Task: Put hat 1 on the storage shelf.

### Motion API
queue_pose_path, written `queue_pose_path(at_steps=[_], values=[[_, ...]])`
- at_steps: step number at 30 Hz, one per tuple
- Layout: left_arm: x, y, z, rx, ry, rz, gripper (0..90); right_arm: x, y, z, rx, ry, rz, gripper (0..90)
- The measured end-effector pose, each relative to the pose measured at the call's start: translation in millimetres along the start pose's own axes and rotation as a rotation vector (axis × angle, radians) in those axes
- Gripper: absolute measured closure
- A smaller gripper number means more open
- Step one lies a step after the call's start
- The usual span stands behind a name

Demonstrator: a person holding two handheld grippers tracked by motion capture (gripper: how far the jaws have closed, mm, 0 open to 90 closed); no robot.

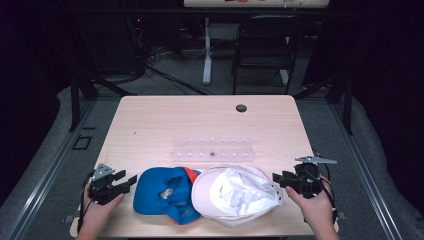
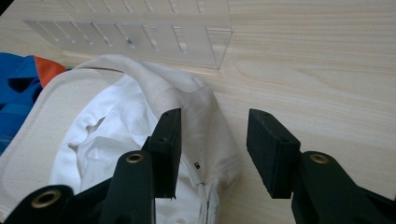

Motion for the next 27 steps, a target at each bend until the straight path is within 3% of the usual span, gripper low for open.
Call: queue_pose_path(at_steps=[3, 20, 27], values=[[-0.3, -0.4, 1.1, 0.004, -0.001, -0.006, 46.7, 1.9, 2.4, 3.1, 0.023, -0.016, 0.034, 55.6], [0.2, -3.8, 5.3, 0.011, 0.013, -0.003, 46.4, 5.6, 7.2, 4.2, 0.116, -0.022, 0.063, 56.0], [0.5, -4.4, 5.1, 0.013, 0.013, 0.0, 46.4, 2.5, 6.9, 2.2, 0.185, -0.036, 0.057, 54.3]])
Point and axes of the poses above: each handheld gripper's, and its own axes: y roughly backward along the jaws, z roughly out of its top, x roughly to its left, the point moved 1 cm from there along -y, roughly forward along the jaws, and after that the axes turned 13 degrees about x, right-handed, at the moved point
